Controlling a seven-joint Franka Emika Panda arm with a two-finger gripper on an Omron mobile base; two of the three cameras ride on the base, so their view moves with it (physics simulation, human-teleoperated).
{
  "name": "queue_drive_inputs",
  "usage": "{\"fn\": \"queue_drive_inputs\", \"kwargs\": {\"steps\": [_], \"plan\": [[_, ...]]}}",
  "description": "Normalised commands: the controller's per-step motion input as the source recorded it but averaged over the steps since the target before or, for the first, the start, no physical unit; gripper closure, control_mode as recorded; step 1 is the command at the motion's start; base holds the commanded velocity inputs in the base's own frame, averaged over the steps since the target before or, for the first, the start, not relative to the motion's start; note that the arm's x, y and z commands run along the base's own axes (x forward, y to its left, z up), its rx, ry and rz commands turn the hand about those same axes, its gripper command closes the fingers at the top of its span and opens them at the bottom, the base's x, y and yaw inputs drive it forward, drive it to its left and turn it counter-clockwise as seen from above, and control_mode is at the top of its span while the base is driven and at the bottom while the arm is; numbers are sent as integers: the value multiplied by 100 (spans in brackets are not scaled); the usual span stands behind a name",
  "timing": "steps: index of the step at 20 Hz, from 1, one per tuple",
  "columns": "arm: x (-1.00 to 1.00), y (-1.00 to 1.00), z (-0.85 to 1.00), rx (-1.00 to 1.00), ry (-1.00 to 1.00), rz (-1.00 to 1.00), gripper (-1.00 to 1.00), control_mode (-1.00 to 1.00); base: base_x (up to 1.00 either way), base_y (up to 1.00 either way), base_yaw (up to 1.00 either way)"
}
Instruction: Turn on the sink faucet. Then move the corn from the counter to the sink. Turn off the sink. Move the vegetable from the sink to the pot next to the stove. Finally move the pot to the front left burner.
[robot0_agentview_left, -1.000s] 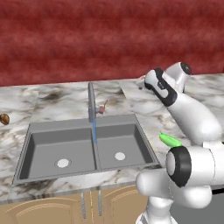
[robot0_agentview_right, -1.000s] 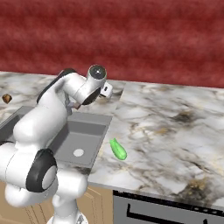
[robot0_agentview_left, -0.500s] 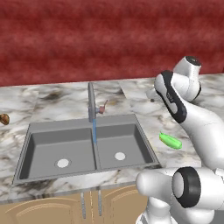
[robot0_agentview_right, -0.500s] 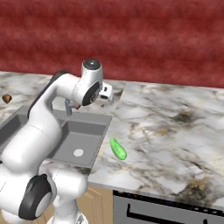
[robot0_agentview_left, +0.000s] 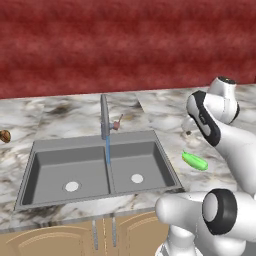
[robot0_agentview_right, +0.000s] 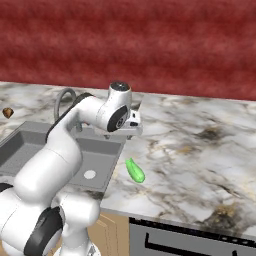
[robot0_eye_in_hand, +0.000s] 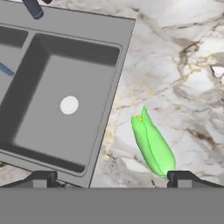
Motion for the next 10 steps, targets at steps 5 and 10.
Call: {"fn": "queue_drive_inputs", "kwargs": {"steps": [5, 10], "plan": [[0, -36, -51, -2, 3, 14, -100, -100, 0, 0, 0], [0, -28, -42, -3, 0, 14, -100, -100, 0, 0, 0]]}}
